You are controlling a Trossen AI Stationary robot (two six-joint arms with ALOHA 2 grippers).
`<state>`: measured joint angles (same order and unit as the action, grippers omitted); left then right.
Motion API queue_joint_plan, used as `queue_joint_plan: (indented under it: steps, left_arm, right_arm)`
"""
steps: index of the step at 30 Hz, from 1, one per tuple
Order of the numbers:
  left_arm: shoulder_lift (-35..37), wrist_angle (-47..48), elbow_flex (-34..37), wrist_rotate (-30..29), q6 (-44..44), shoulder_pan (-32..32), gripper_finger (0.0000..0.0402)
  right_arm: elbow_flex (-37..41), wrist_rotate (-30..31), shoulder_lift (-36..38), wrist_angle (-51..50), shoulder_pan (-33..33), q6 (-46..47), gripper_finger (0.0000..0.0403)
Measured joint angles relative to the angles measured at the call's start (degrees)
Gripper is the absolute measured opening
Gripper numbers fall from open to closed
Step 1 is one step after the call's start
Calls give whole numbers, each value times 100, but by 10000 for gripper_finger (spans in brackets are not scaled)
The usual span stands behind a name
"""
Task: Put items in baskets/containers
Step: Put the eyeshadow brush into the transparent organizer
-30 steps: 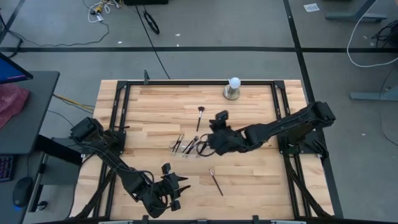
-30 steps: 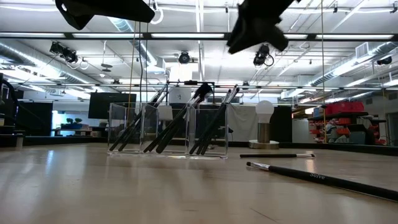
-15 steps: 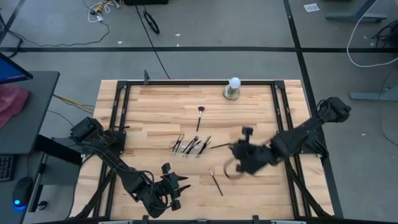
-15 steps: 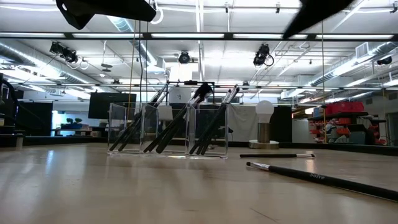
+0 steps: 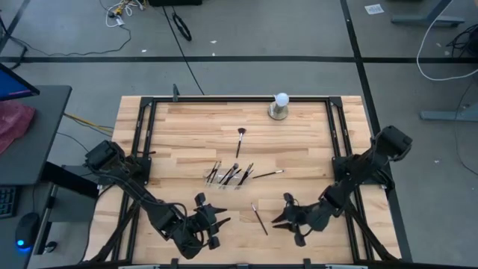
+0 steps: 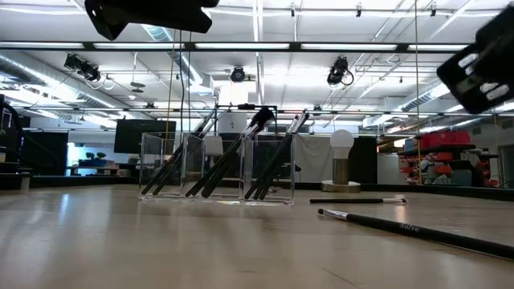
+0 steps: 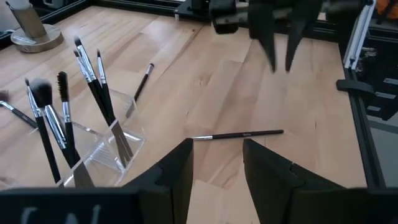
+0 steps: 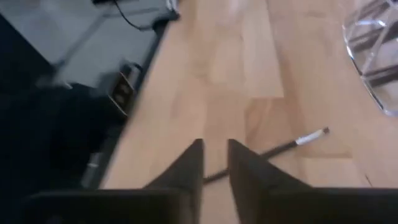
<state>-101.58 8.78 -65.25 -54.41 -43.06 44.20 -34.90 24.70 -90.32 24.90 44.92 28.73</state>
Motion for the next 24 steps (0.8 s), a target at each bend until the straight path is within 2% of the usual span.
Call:
queue_joint_plan:
  steps: [3, 6, 8, 10, 14, 24]
  left_arm:
    - [0, -4, 0, 0, 15, -21, 140]
    - [0, -5, 0, 0, 17, -44, 140]
    - [0, -5, 2, 0, 18, -65, 140]
    - [0, -5, 2, 2, 18, -65, 140]
    - [0, 0, 1, 2, 19, -65, 140]
    - [-2, -7, 2, 1, 21, -65, 140]
  right_arm:
    - [-191, 308, -453, -88, -38, -106, 125]
    - [-503, 982, -903, -189, -109, -206, 186]
    - [-720, 1525, -1198, -340, -173, -210, 216]
    - [-897, 1822, -1443, -446, -273, -197, 236]
    - [-1179, 1883, -1822, -450, -509, -97, 244]
    - [-1323, 1434, -2346, -578, -738, -60, 220]
